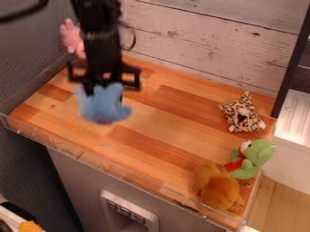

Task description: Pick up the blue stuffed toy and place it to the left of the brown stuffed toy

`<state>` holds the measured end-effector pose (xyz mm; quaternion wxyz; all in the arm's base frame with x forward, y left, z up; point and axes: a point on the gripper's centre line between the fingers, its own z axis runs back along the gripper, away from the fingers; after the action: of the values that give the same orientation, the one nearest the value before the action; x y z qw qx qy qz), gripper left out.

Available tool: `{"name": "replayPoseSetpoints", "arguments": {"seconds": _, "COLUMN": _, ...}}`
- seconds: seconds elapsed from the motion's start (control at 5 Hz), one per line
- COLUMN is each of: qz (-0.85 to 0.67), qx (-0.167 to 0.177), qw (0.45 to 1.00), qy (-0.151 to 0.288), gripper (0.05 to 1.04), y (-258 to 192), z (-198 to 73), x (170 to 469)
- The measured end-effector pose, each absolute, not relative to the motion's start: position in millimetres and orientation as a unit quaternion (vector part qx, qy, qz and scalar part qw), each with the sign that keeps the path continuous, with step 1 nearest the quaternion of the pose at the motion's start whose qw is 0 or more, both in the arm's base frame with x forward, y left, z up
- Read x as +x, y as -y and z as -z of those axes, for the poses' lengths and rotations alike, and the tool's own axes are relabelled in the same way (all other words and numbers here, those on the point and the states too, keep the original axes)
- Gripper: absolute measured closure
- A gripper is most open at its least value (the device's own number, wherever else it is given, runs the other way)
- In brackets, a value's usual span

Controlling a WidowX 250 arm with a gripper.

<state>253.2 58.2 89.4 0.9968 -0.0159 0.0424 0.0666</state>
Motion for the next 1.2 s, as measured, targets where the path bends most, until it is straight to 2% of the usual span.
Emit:
{"name": "replayPoseSetpoints", "arguments": {"seconds": 0.2, "qz": 0.046, "qx": -0.013, "qw": 0.998, "qy": -0.043, "gripper": 0.837, "y": -56, "z": -112, "x": 251}}
{"name": "replayPoseSetpoints", "arguments": {"seconds": 0.4, "qz": 0.13, "qx": -0.016, "qw": 0.991, "qy": -0.04, "gripper": 0.837, "y": -41, "z": -119, "x": 256}}
{"name": "replayPoseSetpoints", "arguments": {"seconds": 0.6, "qz": 0.139, "qx": -0.012, "qw": 0.989, "qy": -0.039, "gripper": 0.837, "y": -27, "z": -124, "x": 261}}
{"name": "replayPoseSetpoints", "arguments": {"seconds": 1.0, "qz": -0.005, "qx": -0.007, "qw": 1.0, "qy": -0.026, "gripper": 0.837, "y": -1, "z": -136, "x": 275}}
{"name": "replayPoseSetpoints", "arguments": {"seconds": 1.2, "qz": -0.083, "qx": -0.004, "qw": 0.996, "qy": -0.028, "gripper": 0.837, "y": 10, "z": -132, "x": 279}}
